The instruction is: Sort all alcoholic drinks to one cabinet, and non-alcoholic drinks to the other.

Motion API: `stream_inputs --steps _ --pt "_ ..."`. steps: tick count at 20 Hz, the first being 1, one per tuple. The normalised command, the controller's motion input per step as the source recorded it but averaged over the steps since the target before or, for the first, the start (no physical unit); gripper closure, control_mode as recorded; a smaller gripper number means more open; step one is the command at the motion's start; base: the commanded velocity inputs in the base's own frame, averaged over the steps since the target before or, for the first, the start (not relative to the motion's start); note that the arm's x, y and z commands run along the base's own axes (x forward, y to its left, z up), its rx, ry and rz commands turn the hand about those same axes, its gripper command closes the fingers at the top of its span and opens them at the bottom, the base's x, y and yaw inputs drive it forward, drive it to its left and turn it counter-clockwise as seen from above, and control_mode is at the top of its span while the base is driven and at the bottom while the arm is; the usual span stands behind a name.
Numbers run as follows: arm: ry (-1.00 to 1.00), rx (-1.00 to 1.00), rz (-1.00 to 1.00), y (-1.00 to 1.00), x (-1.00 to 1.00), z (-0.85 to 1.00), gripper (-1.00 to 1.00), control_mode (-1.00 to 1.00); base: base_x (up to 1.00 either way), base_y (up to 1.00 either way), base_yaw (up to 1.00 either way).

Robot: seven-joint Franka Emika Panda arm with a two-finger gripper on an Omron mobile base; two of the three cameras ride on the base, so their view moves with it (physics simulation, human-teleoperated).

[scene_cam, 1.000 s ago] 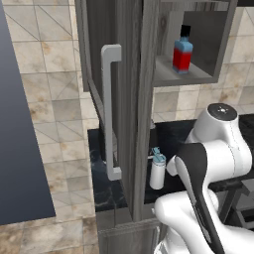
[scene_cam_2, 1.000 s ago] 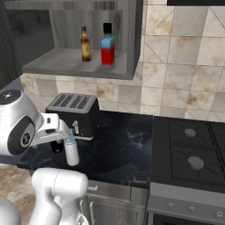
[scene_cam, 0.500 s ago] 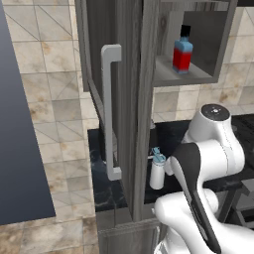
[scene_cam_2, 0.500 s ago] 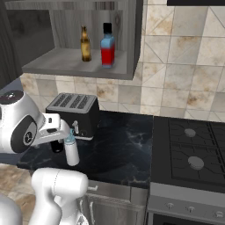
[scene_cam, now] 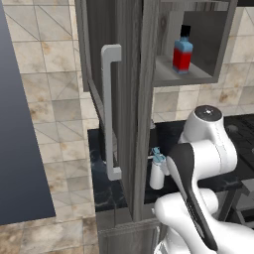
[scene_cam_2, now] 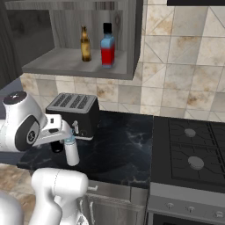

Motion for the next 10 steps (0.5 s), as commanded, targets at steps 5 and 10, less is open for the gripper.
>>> stream_inputs --steps 5,10 --pt "-0.1 0.0 0.0 0.0 0.0 -0.32 -1.0 -1.0 0.0 0.0 0.0" --pt "-0.11 -0.01 0.0 0.0 0.01 -0.35 -1.0 -1.0 0.0 0.0 0.0"
